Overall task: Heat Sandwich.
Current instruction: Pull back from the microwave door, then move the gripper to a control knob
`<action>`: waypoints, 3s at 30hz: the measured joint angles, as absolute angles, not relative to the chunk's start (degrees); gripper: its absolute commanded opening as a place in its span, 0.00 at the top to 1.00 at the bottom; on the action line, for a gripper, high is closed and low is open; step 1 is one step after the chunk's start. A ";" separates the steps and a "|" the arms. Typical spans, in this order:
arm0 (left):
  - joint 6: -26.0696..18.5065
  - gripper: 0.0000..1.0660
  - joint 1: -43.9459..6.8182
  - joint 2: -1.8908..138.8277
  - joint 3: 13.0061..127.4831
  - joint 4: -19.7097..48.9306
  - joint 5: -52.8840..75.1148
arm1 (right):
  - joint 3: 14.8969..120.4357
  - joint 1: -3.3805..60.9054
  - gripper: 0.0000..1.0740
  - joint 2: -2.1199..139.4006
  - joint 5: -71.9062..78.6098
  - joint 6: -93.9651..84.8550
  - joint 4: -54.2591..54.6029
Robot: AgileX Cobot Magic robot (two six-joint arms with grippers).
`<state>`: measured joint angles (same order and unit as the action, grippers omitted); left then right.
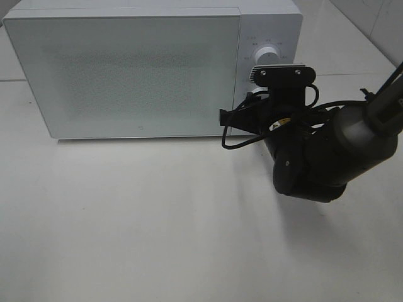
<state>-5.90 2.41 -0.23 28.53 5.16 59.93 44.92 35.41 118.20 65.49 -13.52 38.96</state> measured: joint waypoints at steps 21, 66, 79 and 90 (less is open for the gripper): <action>-5.90 0.06 2.41 -0.23 28.53 5.16 59.93 | 44.86 35.41 0.94 118.60 66.86 15.70 38.33; -5.90 0.06 2.41 -0.23 28.53 5.16 59.93 | 44.52 35.18 0.93 118.72 67.15 81.70 38.33; -5.90 0.06 2.41 -0.23 28.53 5.16 59.93 | 44.52 35.18 0.85 118.72 67.15 81.30 38.33; -5.90 0.06 2.41 -0.23 28.53 5.16 59.93 | 44.52 35.18 0.63 118.72 67.09 81.13 38.33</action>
<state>-5.90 2.41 -0.23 28.53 5.16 59.93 44.52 35.18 118.72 67.09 81.13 38.33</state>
